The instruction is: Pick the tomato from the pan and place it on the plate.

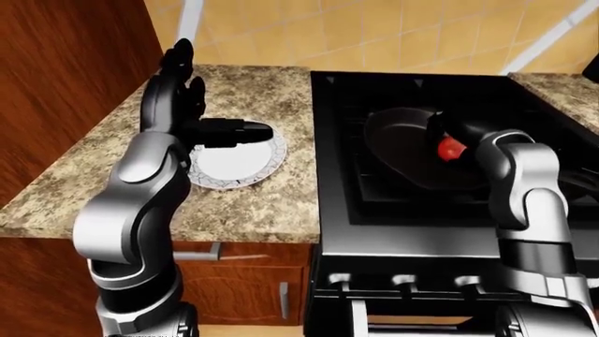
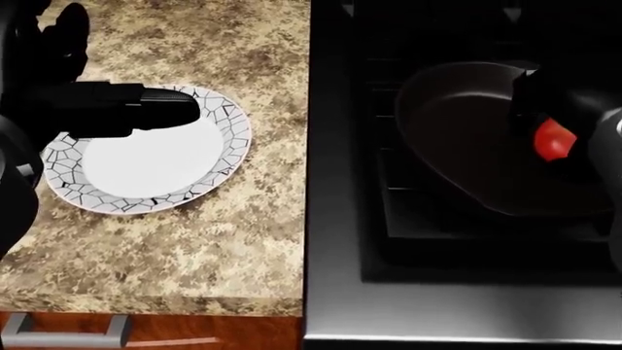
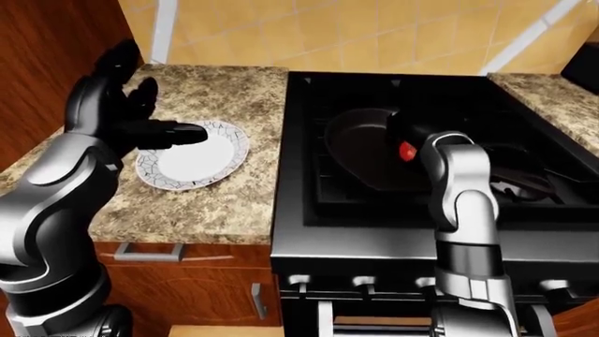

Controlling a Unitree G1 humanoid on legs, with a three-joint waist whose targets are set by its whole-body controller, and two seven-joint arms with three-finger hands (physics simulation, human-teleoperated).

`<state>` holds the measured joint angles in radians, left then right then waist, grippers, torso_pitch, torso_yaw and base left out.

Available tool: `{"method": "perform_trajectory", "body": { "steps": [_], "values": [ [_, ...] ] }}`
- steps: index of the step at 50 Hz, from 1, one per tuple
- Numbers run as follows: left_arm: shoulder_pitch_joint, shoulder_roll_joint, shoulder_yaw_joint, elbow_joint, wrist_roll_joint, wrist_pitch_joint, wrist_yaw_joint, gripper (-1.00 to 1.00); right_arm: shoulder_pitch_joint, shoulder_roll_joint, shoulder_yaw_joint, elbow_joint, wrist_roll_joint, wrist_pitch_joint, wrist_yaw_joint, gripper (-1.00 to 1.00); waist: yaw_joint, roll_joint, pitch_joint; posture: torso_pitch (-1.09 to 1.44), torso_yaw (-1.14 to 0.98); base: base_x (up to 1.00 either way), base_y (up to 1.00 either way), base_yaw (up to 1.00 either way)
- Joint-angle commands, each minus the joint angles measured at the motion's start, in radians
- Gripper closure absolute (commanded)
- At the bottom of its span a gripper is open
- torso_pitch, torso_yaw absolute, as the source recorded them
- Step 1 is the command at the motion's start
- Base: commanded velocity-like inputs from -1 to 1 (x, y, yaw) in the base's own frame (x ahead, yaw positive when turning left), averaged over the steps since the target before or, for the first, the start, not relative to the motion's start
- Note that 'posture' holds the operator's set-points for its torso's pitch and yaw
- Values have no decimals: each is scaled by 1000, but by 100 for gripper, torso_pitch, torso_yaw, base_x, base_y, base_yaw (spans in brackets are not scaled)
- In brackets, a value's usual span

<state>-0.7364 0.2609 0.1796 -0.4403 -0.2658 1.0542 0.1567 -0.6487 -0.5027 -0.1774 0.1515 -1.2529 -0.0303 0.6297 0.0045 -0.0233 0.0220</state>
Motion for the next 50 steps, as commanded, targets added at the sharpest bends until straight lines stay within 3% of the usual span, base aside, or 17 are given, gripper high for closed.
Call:
{"method": "perform_trajectory", "body": {
  "steps": [1, 13, 31, 50],
  "values": [
    [-30, 8, 6, -27, 2, -32, 1, -100, 0, 0, 6, 21, 18, 0, 36, 25, -2, 4, -17, 0, 0, 0, 0, 0],
    [-30, 8, 7, -36, 1, -23, 2, -100, 20, 10, 10, 23, 24, 9, 14, 22, -2, 1, -18, 0, 0, 0, 0, 0],
    [-40, 15, 14, -28, -10, -24, 7, -100, -132, -5, 29, 70, 41, 35, 30, 39, -4, 10, -12, 0, 0, 0, 0, 0],
    [-49, 37, 35, -40, -40, -8, 23, -100, -242, 3, 50, 111, 44, 53, 37, 42, -8, 23, -5, 0, 0, 0, 0, 0]
  ]
}}
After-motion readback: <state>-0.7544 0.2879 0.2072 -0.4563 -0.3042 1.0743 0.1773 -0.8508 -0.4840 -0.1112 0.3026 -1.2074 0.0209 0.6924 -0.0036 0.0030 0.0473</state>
